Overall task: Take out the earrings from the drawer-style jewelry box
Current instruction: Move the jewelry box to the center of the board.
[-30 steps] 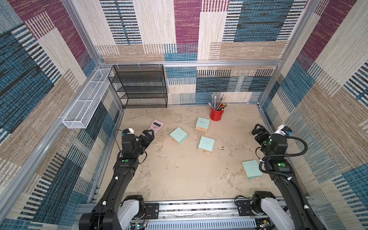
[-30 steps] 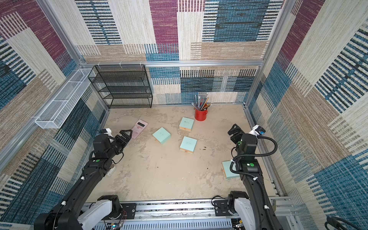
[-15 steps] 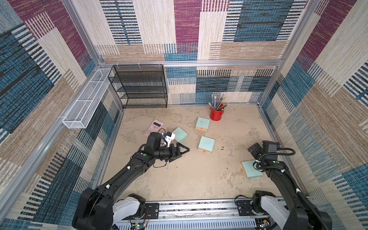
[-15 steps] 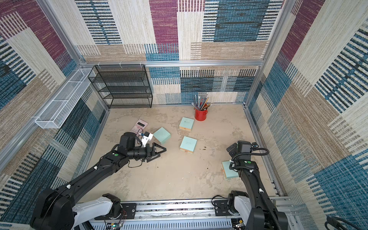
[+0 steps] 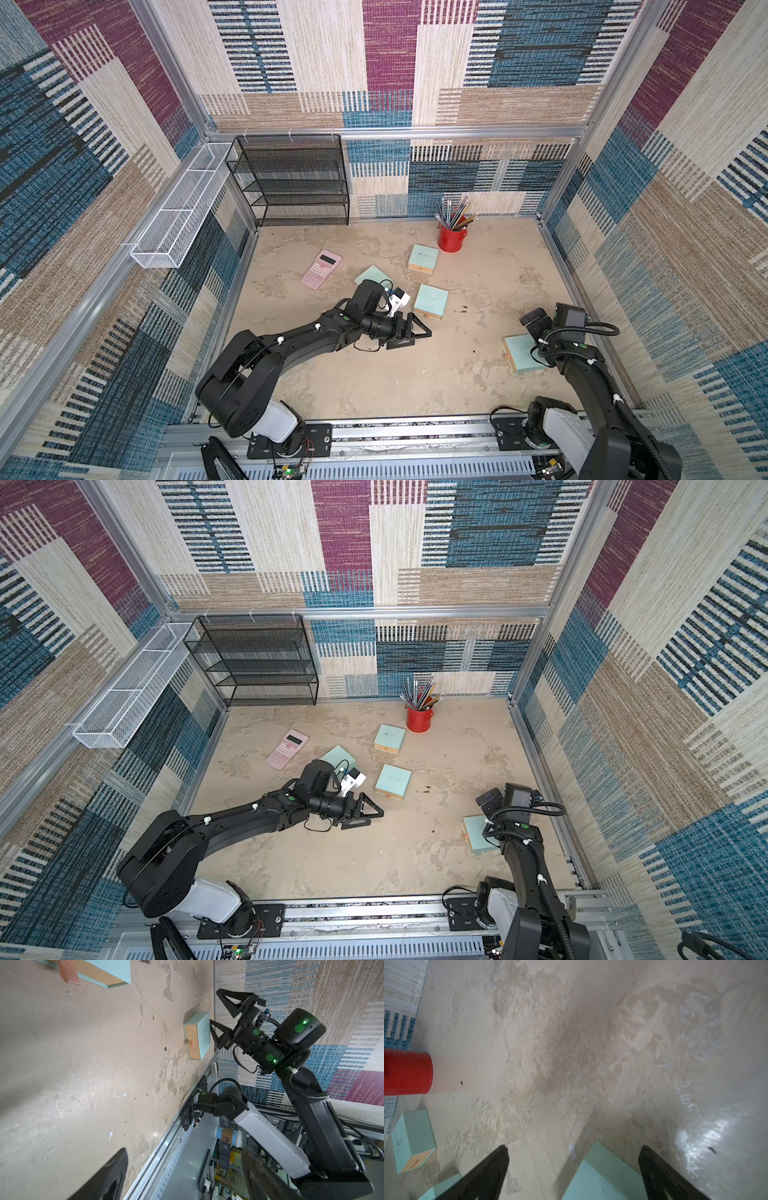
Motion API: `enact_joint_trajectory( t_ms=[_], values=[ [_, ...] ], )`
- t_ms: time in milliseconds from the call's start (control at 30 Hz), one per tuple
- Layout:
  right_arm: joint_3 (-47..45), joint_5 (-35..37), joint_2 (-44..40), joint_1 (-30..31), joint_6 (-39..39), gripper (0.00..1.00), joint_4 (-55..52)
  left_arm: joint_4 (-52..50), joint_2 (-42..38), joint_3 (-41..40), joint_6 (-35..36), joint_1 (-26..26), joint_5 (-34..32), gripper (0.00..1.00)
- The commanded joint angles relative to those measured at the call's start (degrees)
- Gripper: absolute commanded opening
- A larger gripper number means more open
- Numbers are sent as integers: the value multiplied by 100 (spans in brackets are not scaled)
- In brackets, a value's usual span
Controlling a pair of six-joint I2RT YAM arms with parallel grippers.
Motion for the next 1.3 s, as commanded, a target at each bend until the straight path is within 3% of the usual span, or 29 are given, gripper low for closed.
enact_joint_trajectory(
  t_ms=[0, 333, 733, 1000, 1267],
  values=[
    [-81, -733, -82, 10, -70, 99, -8, 539, 271, 132, -265, -61, 225, 84],
    [-325, -1793, -393, 251, 176, 99, 461, 480, 953, 550, -212, -346, 263, 76],
    [-711, -1749, -664, 1666, 1573, 93, 1063, 229, 1726, 1022, -189, -792, 299, 61],
    [-727, -1723, -674, 1840, 1556, 92, 1203, 58, 2132, 1198, -116, -1059, 365, 49],
    [-808, -1703, -703, 1979, 1570, 90, 1388, 705, 2129, 1054, -479, -1059, 266, 46]
  ],
)
